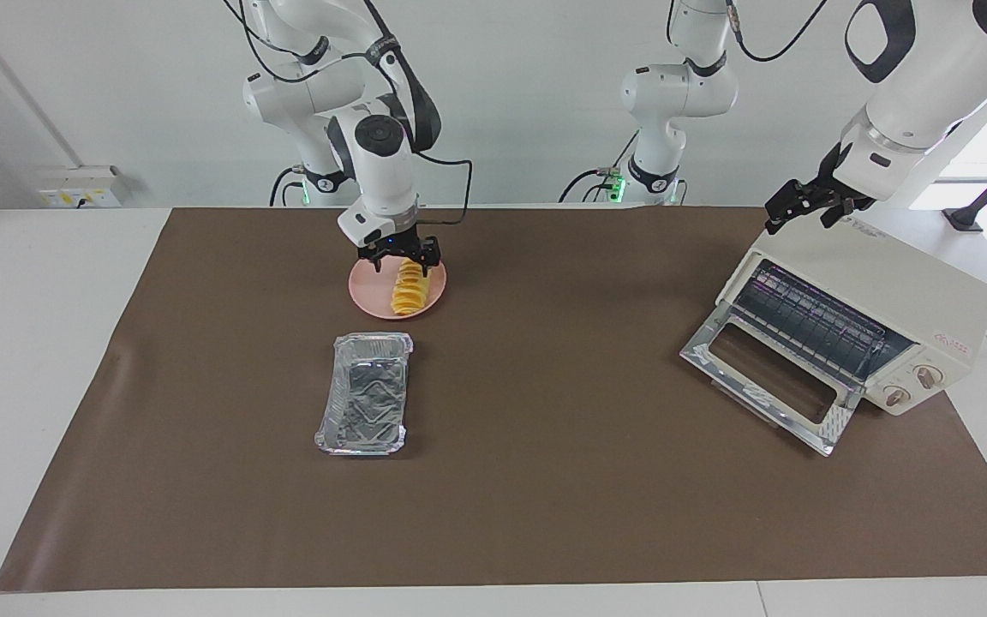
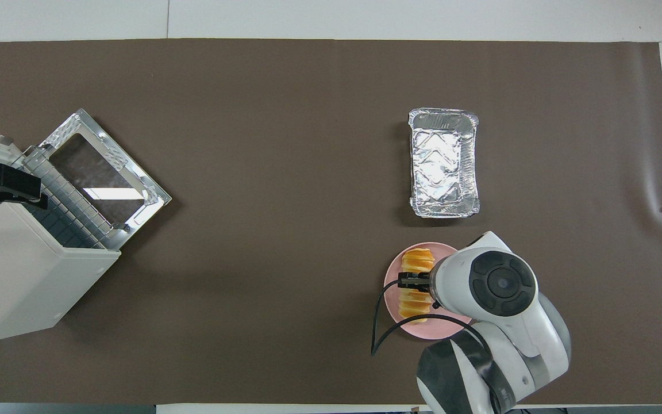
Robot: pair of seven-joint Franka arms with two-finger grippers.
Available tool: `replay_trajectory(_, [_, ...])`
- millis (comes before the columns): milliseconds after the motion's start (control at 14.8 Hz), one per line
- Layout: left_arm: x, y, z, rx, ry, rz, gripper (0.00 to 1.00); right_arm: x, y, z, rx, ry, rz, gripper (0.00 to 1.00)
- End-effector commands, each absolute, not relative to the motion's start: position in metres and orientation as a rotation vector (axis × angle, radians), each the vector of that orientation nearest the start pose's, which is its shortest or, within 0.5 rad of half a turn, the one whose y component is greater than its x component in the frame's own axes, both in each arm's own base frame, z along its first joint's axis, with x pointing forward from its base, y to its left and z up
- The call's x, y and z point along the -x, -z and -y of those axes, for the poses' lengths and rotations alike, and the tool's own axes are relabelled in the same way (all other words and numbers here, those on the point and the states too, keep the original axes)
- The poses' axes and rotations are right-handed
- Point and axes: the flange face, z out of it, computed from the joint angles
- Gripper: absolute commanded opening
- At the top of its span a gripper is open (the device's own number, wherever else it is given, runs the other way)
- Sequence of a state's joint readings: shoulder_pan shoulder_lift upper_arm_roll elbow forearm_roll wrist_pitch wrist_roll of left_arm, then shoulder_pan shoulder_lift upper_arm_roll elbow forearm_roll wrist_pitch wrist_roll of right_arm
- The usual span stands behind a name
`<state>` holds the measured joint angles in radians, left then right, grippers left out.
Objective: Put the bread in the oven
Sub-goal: 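Lift the bread with the right gripper and carry it over the foil tray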
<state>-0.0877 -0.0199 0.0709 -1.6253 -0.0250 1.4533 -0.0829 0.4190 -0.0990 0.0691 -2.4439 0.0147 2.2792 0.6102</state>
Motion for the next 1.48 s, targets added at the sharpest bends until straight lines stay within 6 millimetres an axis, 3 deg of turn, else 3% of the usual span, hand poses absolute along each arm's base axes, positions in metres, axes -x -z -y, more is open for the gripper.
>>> replay_trajectory(0, [-0.530, -0.606, 0.009, 3.142, -0.216, 0.098, 1.00, -0.410, -0.314, -0.212, 3.143, -0.062, -0.247, 1.00])
replay_trajectory(337, [-0.530, -0.606, 0.009, 3.142, -0.216, 0.098, 1.00, -0.409, -0.304, -0.212, 3.141, -0.060, -0.262, 1.00])
replay_trajectory(404, [-0.530, -0.606, 0.009, 3.142, -0.216, 0.098, 1.00, -0.409, -0.305, -0.212, 3.140, -0.058, -0.265, 0.83])
replay_trajectory(472, [-0.530, -0.606, 0.009, 3.142, -0.216, 0.098, 1.00, -0.409, -0.304, -0.212, 3.141, -0.060, -0.262, 0.35])
replay_trajectory(539, [-0.530, -0.606, 0.009, 3.142, -0.216, 0.098, 1.00, -0.409, -0.304, -0.212, 3.141, -0.060, -0.260, 0.00])
replay_trajectory(742, [-0.530, -0.606, 0.009, 3.142, -0.216, 0.098, 1.00, -0.415, -0.306, -0.214, 3.139, -0.050, -0.241, 0.00])
replay_trajectory(1011, [-0.530, -0.606, 0.009, 3.142, -0.216, 0.098, 1.00, -0.435, -0.324, -0.222, 3.139, -0.060, -0.244, 0.00])
replay_trajectory(1146, [-0.530, -0.606, 0.009, 3.142, -0.216, 0.098, 1.00, -0.452, -0.344, -0.224, 3.148, -0.095, -0.257, 0.00])
replay_trajectory(1416, [-0.530, -0.606, 0.009, 3.142, -0.216, 0.098, 1.00, -0.505, -0.405, -0.213, 3.145, -0.124, -0.218, 0.00])
